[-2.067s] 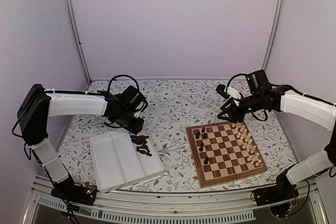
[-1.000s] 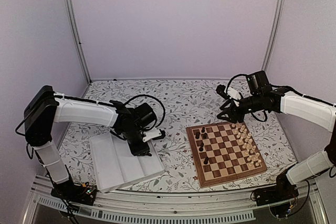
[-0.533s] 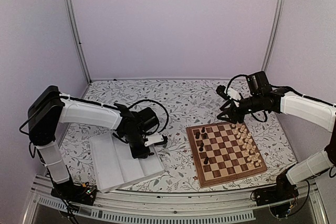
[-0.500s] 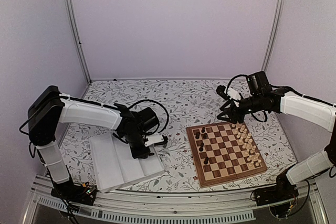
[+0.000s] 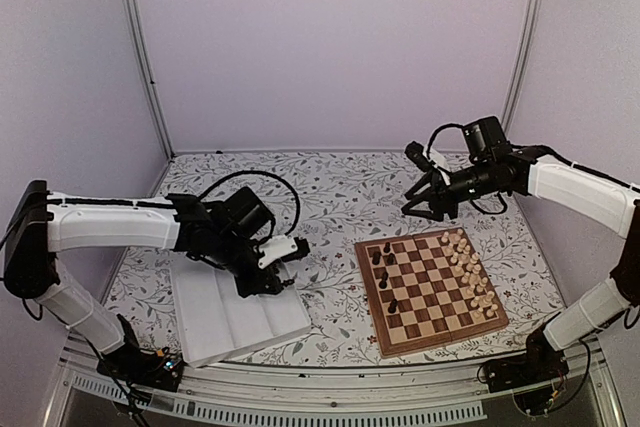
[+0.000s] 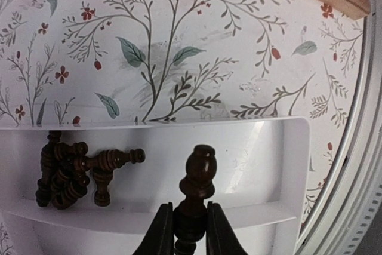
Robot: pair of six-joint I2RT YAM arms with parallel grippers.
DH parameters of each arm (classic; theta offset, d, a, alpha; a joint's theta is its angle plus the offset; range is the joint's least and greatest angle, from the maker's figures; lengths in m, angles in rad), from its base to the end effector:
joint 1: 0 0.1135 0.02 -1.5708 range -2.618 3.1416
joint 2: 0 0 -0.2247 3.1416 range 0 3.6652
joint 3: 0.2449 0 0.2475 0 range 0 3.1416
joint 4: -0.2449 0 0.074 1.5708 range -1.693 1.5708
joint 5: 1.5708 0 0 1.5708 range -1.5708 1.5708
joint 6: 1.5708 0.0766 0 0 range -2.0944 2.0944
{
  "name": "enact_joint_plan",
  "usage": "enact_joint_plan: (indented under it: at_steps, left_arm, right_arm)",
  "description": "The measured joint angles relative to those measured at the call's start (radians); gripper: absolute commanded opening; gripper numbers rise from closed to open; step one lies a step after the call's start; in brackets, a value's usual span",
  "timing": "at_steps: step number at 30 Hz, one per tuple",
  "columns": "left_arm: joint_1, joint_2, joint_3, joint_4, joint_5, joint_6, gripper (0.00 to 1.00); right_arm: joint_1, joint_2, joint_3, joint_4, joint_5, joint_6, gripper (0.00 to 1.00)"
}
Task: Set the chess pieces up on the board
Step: Pick up the chess piece from the storage box.
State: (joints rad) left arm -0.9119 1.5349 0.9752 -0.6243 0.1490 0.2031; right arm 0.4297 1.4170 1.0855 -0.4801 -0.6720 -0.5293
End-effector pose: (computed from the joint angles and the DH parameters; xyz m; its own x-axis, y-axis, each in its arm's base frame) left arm 0.1770 -0.2471 0.1227 -0.3907 0.8304 -0.3972 0.9138 0.4019 -0.0586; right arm 0.2750 0.1785 0.2170 -0.2079 -0.5299 -0.8222 -0.9506 0.3074 0.0422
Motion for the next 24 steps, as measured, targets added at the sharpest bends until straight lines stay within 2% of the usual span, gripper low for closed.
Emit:
enact_joint_plan:
  at_steps: [3,9,14,19,24]
  left_arm:
    - [0.024,-0.06,-0.04,0.063,0.035,-0.029,0.09]
    - [0.08,-0.196,-0.144,0.222,0.1,-0.109,0.09]
    - [0.091,-0.294,-0.216,0.37,0.14,-0.182,0.09]
    - [0.092,-0.322,-0.246,0.464,0.159,-0.235,0.09]
    - [0.092,-0.327,-0.253,0.5,0.167,-0.259,0.09]
  right_arm:
    - [0.024,0.056,0.077,-0.03,-0.039,0.022,0.5]
    - [0.156,0.195,0.233,-0.076,-0.107,0.098,0.52]
    - [0.264,0.384,0.41,-0.129,-0.207,0.164,0.53]
    - [0.325,0.548,0.542,-0.178,-0.298,0.218,0.57]
    - [0.364,0.626,0.634,-0.212,-0.356,0.253,0.57]
